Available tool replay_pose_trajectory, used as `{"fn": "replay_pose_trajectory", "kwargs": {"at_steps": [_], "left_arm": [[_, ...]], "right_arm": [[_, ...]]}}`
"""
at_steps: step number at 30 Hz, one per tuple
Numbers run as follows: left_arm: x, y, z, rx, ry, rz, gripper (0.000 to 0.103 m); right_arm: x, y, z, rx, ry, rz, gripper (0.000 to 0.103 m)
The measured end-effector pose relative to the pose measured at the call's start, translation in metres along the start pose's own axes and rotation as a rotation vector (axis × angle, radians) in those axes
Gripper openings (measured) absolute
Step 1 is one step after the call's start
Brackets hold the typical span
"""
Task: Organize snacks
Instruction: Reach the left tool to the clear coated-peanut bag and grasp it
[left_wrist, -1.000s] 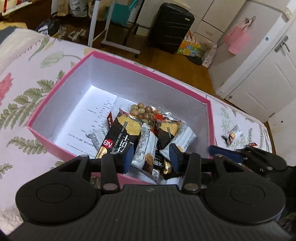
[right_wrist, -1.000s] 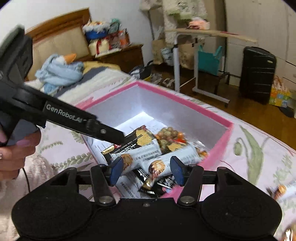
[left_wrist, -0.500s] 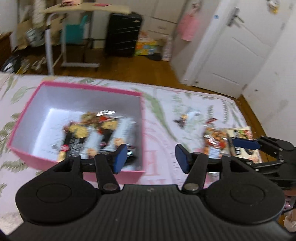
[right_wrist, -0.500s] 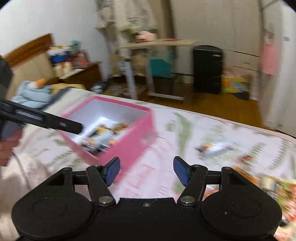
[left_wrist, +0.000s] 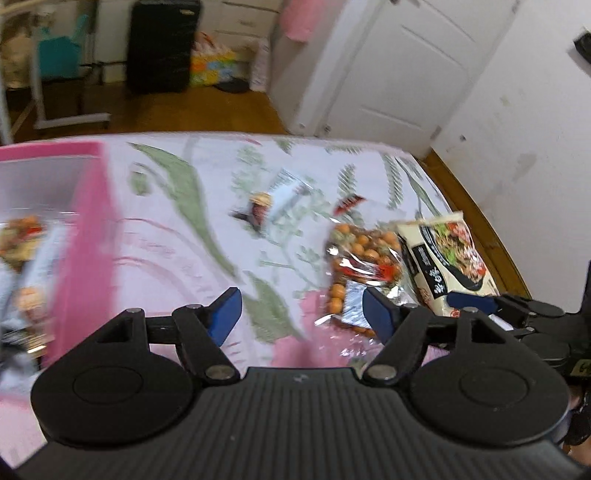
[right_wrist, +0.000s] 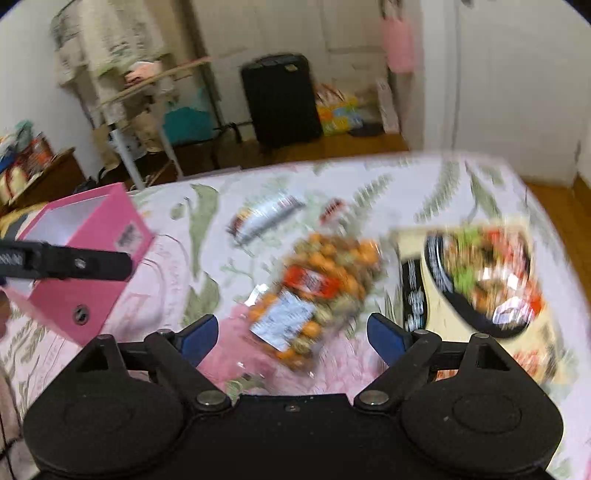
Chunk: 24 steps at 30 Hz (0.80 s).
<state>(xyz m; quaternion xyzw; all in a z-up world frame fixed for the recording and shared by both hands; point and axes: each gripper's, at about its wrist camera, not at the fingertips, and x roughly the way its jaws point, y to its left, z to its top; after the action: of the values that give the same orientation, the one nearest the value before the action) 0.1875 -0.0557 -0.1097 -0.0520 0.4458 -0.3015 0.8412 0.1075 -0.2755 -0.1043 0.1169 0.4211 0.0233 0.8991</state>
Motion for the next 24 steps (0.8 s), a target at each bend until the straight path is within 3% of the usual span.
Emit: {"fn": "replay_pose_trajectory", "kwargs": {"at_steps": [4, 7, 11, 13, 20, 24], "left_arm": [[0.055, -0.009, 0.004, 0.046, 0.083, -0.079, 0.068], [0.087, -0.016, 0.005, 0.086, 0.084, -0.045, 0.068], [0.121, -0.014, 0.011, 0.047, 0.133, -0.121, 0.068], [0.128, -0.015, 0.013, 0.054, 0.155, -0.190, 0.046], [0.117, -0.030, 0.002, 0.044, 0.247, -0.201, 0.044], [0.107, -0.035, -0.005, 0.045, 0.263, -0.157, 0.045]], "right_arm": [[0.024, -0.021, -0.006, 0.090, 0.024, 0.075, 0.091], [0.041, -0.022, -0.007, 0.093, 0.038, 0.125, 0.091], [0.061, -0.016, -0.006, 0.040, 0.020, 0.096, 0.092], [0.066, -0.007, -0.005, -0.013, 0.015, 0.085, 0.095], [0.066, 0.007, -0.003, -0.048, 0.021, 0.022, 0.096], [0.063, 0.015, -0.009, -0.084, 0.042, 0.018, 0.096]]}}
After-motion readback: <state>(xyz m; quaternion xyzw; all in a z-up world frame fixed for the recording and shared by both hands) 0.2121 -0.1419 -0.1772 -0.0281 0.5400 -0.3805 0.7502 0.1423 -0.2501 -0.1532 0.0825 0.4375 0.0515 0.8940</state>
